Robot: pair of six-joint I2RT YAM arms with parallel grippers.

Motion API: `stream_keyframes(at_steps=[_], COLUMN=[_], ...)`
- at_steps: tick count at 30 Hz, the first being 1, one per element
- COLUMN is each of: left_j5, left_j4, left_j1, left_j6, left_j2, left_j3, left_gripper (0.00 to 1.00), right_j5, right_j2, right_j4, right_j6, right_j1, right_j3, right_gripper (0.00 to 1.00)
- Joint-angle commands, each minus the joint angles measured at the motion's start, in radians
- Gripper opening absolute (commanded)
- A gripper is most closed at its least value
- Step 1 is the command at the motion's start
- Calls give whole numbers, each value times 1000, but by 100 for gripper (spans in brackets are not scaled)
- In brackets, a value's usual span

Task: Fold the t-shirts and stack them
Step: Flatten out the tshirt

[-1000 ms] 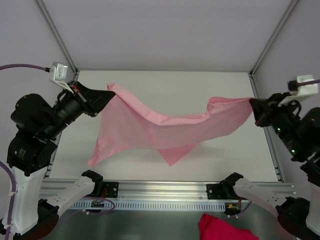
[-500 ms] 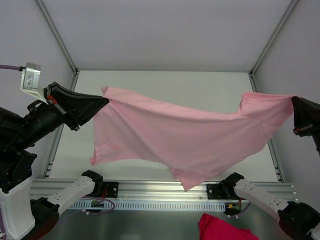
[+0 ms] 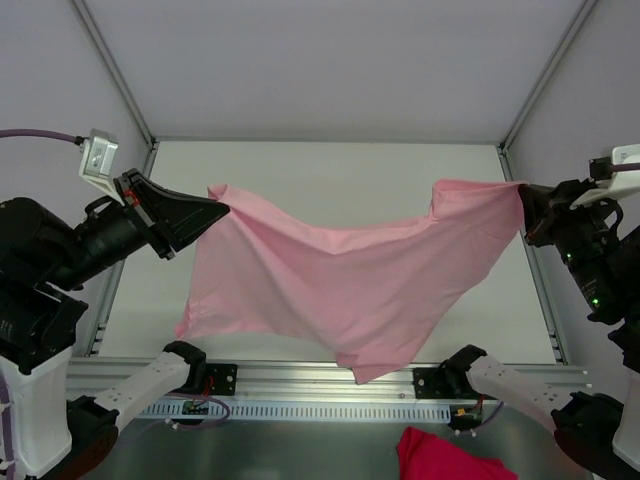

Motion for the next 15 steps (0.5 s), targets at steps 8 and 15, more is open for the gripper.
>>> stream_keyframes(at_steps=[8, 15], left_j5=[-83, -121], left_j4=[18, 39], left_j1=[-1, -1], left_j6=[41, 50], left_j2=[-55, -49], left_j3=[-292, -388], left_gripper=[0, 0], right_j5=[-107, -161], right_j2=[11, -8], right_j4=[-44, -10], right_j6=[80, 121], right_j1=[2, 2], right_j3=[-66, -242], right_gripper=[1, 1])
